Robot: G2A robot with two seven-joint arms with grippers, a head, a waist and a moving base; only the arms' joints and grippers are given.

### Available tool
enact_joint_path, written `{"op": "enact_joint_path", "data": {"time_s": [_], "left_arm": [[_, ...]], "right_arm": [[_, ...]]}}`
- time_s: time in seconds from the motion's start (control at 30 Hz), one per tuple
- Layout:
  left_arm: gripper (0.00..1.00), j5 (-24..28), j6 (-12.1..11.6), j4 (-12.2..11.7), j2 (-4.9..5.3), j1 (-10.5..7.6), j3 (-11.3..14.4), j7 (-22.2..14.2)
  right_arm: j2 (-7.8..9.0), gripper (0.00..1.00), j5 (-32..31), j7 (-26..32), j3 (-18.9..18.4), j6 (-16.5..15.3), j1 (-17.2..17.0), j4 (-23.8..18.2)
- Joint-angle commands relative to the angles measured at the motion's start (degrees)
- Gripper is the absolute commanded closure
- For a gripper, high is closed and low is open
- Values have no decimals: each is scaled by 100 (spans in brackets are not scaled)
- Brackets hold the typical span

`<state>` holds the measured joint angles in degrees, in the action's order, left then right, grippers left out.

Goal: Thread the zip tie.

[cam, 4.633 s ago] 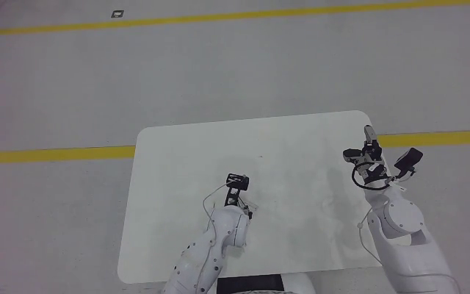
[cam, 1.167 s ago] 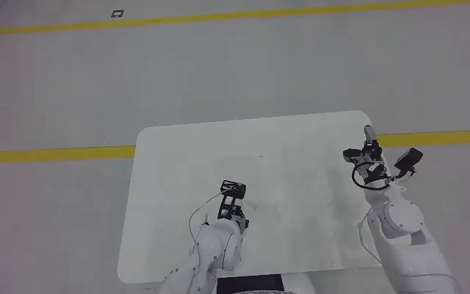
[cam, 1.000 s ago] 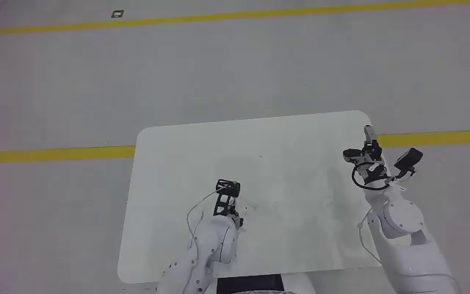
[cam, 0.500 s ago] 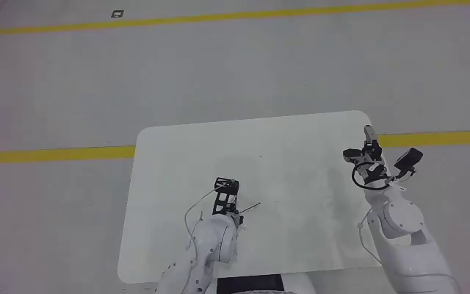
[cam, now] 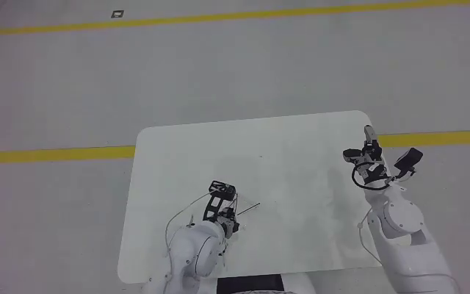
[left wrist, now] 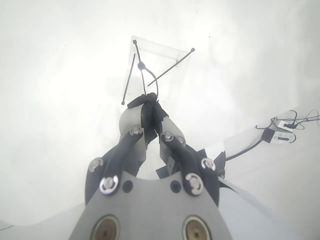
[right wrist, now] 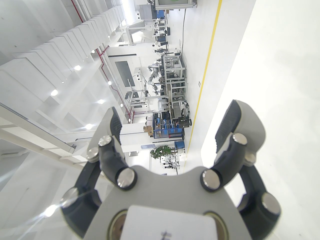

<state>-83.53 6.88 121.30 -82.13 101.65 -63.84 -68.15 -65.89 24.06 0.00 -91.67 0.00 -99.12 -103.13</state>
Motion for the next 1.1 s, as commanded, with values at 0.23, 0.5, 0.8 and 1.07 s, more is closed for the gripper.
{"op": "enact_joint_path", "data": {"time_s": [0.23, 0.5, 0.8, 1.07], "left_arm": [[100, 469, -860, 54, 117, 70, -362, -58], [100, 722, -924, -66, 120, 55, -375, -27], [100, 1944, -2294, -46, 347, -18, -1346, -615], [100, 2295, -2636, 7, 698, -121, -1379, -846]], "right_arm": [[0, 0, 0, 0, 0, 0, 0, 0], [0, 0, 0, 0, 0, 0, 0, 0], [0, 0, 0, 0, 0, 0, 0, 0], [0, 0, 0, 0, 0, 0, 0, 0]]}}
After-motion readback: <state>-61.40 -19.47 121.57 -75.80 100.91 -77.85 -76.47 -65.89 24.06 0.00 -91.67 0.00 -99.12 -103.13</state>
